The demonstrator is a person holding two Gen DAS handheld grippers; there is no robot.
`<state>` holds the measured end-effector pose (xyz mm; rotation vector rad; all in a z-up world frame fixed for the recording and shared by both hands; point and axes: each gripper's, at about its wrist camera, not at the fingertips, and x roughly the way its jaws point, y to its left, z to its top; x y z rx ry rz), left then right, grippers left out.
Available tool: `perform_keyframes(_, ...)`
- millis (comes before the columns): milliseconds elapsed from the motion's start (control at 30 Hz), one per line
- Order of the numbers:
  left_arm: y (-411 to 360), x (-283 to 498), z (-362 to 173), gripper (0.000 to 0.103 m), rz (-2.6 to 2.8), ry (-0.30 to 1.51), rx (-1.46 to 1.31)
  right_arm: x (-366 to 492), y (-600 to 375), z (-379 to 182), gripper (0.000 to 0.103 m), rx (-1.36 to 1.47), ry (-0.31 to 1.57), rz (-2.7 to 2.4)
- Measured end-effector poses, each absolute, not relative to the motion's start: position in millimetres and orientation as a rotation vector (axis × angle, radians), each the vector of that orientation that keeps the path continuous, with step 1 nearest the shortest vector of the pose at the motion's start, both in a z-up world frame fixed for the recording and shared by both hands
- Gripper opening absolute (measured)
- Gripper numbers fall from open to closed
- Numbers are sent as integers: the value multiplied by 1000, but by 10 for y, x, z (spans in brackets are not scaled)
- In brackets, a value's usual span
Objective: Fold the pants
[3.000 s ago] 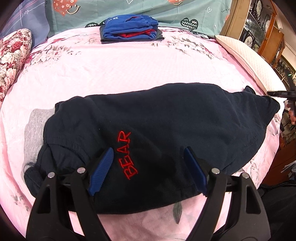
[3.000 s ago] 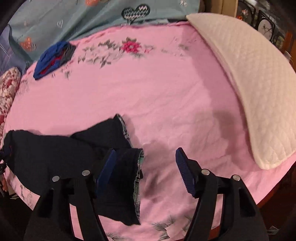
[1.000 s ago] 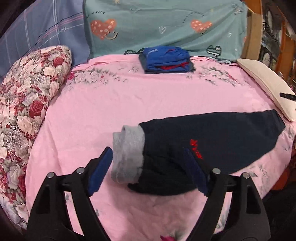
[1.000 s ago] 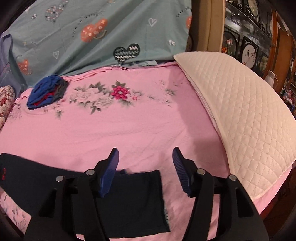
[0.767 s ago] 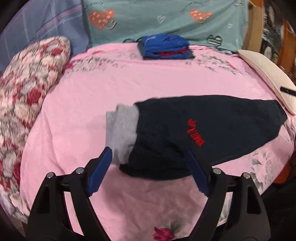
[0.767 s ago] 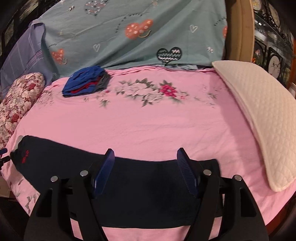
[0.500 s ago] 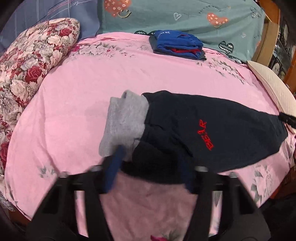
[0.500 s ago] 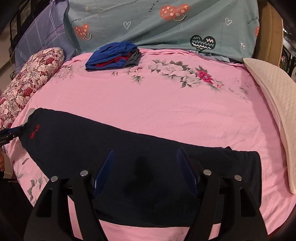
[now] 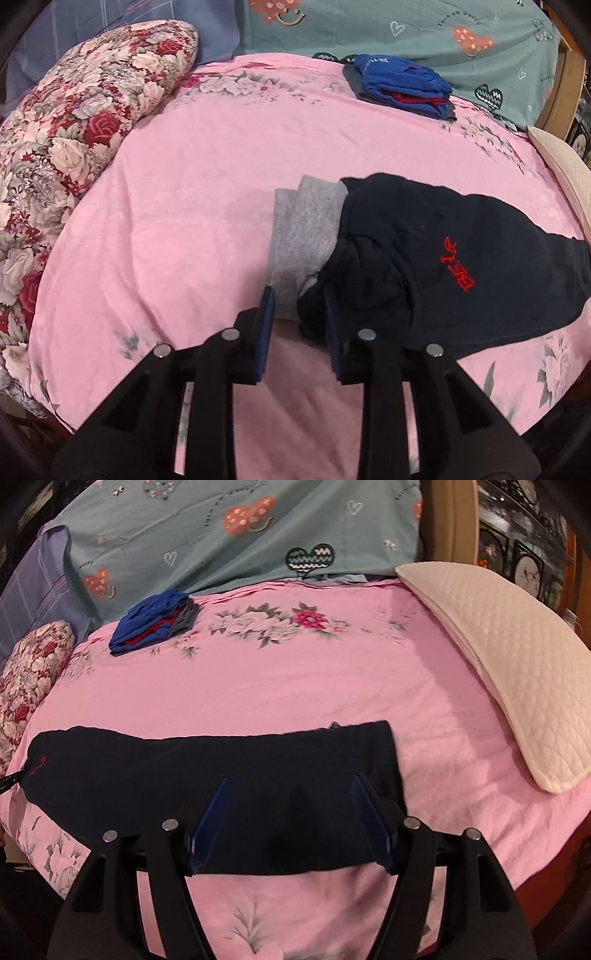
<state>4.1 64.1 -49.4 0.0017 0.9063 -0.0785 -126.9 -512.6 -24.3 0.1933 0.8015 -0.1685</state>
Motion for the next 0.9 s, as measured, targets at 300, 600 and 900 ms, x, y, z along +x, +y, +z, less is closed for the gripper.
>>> perform_keyframes(300,-51,-453,288,58,-311,655,51,-1547,-5862,-464,69,467,803,-327)
perform_keyframes(600,-708,126,-391,55,-390,826,138,-898,-5794,-692,3,338,941,-250)
perform_keyframes(900,-487,345,-653,56,-333,898,94,-646,-5492,561,3,365,798,-40)
